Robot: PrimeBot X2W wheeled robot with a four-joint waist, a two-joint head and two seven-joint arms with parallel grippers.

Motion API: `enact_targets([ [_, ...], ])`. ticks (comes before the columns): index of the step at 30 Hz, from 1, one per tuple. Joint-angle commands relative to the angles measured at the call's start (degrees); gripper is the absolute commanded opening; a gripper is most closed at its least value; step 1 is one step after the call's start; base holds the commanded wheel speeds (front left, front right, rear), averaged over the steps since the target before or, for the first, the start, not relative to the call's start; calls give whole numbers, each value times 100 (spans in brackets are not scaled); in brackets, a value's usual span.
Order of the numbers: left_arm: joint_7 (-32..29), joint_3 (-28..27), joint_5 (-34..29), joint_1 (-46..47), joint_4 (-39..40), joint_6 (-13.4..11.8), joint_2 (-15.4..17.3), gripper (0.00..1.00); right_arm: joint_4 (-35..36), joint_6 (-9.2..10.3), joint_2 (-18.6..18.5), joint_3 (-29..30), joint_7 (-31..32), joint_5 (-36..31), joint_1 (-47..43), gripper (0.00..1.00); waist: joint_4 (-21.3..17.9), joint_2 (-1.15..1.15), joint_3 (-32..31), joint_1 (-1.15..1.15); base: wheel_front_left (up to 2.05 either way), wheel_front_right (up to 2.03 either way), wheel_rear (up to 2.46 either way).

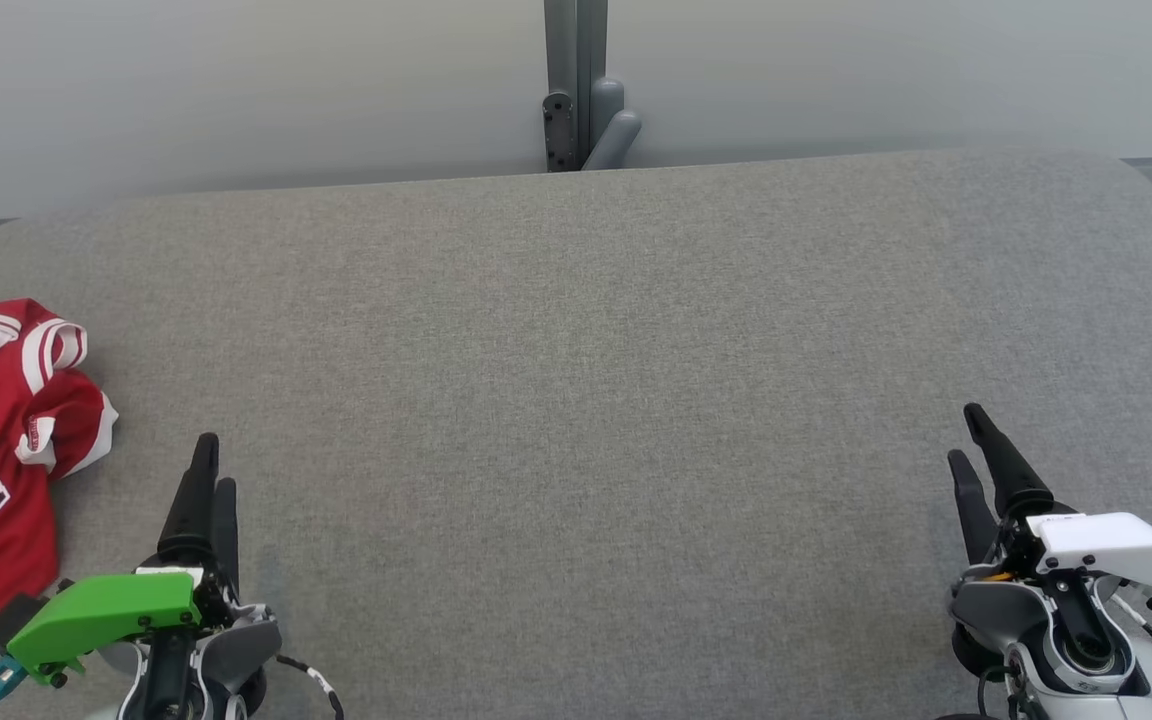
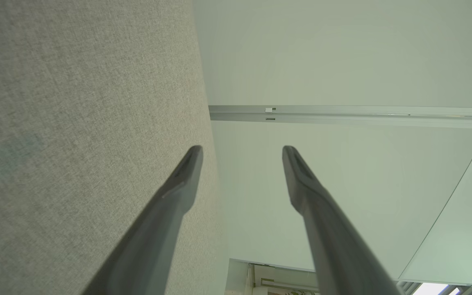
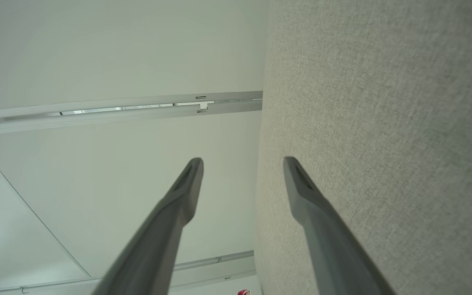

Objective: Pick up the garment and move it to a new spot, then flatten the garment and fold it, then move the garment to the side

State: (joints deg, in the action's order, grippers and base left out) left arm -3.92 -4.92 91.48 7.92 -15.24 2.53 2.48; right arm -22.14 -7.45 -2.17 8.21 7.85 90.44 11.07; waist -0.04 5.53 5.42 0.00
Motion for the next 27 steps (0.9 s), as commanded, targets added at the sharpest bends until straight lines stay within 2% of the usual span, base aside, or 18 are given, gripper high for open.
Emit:
enact_targets([
  [1,69,39,-195,129,64,42,38,100,147,-1,-74,-70,-98,-115,102,100,0,-5,1,0,0,0,0],
  [7,225,55,-819,132,22,83,44,100,175,-2,-193,-226,-302,-616,120,100,-3,5,34,0,0,0,0],
  [27,673,273,-3395,131,-117,191,47,100,252,-2,-204,-540,-835,-3011,160,100,-10,6,98,0,0,0,0],
])
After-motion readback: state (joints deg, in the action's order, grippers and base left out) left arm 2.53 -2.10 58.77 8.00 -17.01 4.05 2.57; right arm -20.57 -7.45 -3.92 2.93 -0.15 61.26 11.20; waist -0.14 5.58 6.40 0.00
